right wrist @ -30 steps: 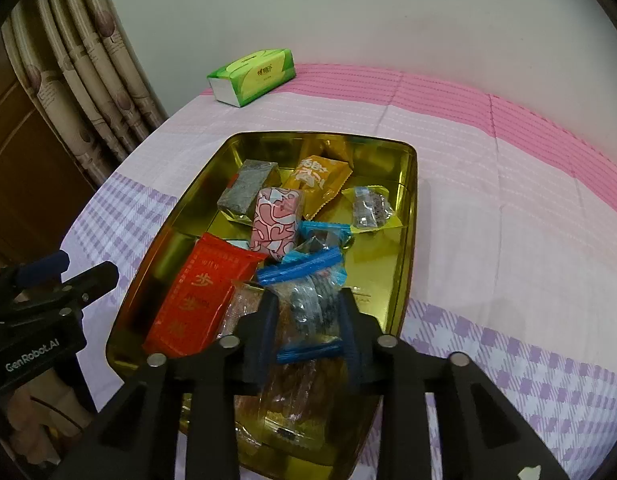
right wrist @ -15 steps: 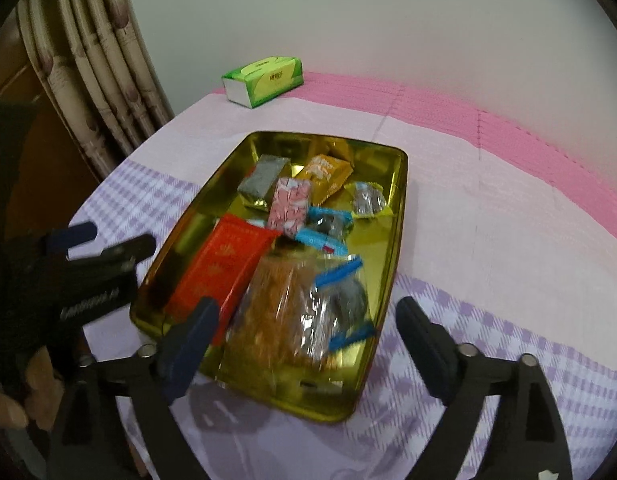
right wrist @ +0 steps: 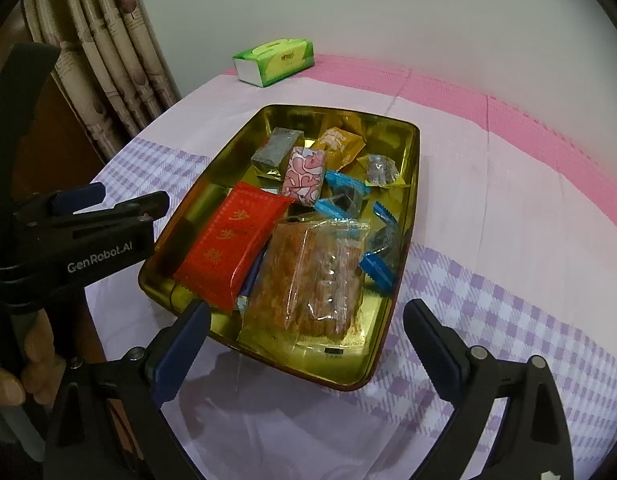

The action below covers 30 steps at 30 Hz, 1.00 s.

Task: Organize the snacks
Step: 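Carry the clear blue-ended candy into the gold tin and open the right gripper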

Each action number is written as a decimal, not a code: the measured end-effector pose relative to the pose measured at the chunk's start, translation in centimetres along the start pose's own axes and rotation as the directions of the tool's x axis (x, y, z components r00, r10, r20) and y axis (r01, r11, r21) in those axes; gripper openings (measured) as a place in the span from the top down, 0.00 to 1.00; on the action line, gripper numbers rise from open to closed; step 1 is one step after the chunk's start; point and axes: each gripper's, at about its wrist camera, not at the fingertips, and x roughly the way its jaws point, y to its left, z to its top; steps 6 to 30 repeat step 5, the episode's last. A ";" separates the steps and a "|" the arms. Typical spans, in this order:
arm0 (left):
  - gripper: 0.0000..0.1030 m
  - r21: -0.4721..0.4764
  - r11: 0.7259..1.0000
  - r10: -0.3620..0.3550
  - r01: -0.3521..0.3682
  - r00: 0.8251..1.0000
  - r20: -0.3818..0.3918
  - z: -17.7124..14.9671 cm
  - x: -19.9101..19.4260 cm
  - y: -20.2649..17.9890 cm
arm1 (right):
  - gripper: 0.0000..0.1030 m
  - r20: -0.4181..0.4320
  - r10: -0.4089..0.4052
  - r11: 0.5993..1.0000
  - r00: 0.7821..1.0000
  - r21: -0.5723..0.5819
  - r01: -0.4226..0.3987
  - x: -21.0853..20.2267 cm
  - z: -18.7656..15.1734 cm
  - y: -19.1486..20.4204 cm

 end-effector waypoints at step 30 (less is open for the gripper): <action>0.29 0.005 1.000 -0.010 0.010 1.000 0.016 0.1 -0.4 -0.1 | 0.07 0.003 0.006 1.000 1.000 0.003 -0.006 -0.2 -0.1 0.0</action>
